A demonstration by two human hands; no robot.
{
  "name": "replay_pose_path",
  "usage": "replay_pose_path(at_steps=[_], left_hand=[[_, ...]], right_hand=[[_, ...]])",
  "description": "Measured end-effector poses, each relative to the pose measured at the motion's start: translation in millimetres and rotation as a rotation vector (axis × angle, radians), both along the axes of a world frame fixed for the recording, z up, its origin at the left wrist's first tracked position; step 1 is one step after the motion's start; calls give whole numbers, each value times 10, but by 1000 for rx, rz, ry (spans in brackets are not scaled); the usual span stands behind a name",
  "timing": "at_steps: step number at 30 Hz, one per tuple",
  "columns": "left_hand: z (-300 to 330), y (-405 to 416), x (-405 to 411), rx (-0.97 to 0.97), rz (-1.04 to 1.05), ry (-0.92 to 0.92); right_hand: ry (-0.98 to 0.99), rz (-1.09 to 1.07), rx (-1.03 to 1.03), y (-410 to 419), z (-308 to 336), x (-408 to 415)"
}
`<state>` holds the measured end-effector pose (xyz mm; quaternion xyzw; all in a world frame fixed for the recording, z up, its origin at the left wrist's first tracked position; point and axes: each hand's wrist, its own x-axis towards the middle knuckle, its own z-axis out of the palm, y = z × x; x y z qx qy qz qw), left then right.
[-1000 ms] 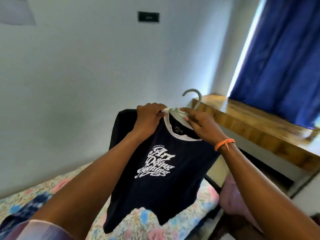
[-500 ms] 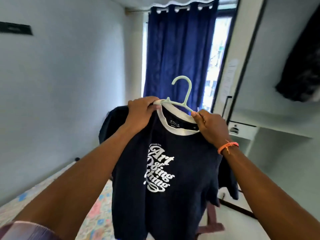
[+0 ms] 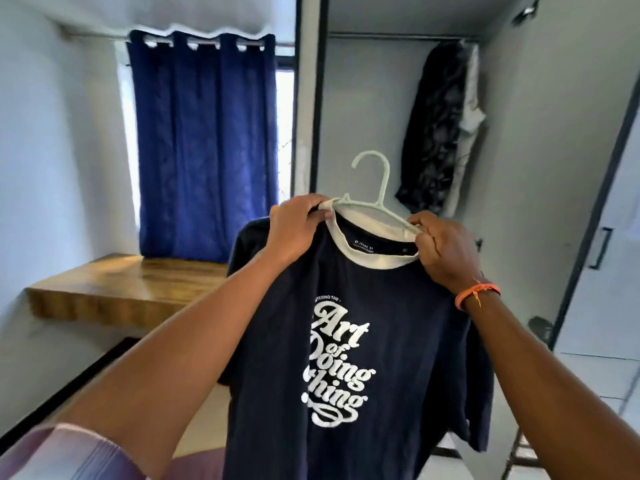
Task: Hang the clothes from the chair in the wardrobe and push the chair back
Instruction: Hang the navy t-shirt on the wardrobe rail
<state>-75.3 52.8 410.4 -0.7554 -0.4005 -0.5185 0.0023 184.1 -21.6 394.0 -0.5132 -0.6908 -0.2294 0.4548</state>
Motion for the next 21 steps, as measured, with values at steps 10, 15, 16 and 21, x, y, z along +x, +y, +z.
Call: replay_pose_path(at_steps=[10,15,16,21], left_hand=[[183,1668,1662,-29,-297,-33],[412,2458,2097,-10,-308,-38],[447,2627,2181,0,-290,-48],[470,3383,2548,22,-174,-103]], right_hand=[[46,-98,-28,1190,233,1578],[-92,-260,-54,1845,367,2093],[-115,-279,-45,2013,385,2198],[-229,-393,30,2849,494,2547]])
